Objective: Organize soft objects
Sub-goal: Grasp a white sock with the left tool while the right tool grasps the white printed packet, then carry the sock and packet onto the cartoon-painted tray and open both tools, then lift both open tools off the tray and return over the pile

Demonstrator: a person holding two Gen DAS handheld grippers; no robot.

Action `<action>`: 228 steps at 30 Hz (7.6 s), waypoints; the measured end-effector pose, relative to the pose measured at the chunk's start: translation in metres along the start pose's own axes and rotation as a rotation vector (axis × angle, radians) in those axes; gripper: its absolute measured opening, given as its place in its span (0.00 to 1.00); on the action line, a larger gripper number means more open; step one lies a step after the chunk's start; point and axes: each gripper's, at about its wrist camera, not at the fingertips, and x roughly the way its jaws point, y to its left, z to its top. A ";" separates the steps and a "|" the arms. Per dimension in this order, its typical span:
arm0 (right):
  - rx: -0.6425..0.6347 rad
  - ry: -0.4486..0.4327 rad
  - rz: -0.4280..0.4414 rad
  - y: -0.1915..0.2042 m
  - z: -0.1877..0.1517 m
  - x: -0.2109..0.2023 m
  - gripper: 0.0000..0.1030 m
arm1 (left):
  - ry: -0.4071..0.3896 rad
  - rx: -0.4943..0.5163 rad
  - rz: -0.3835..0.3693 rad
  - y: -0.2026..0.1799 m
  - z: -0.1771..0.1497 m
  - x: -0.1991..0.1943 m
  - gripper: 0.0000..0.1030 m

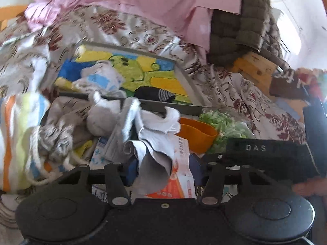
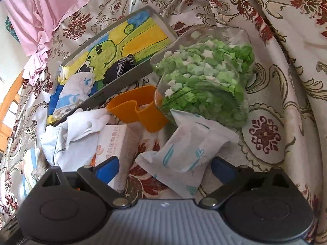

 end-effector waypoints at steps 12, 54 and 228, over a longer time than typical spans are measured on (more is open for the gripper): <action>0.044 -0.022 -0.009 -0.009 0.003 -0.002 0.95 | -0.008 0.127 -0.016 -0.020 -0.007 0.014 0.61; -0.044 -0.066 -0.018 -0.007 -0.004 -0.015 0.61 | 0.056 0.115 0.124 -0.036 -0.017 -0.011 0.09; -0.805 -0.368 -0.027 0.088 -0.075 -0.095 1.00 | -0.116 0.078 0.280 0.011 0.011 -0.117 0.99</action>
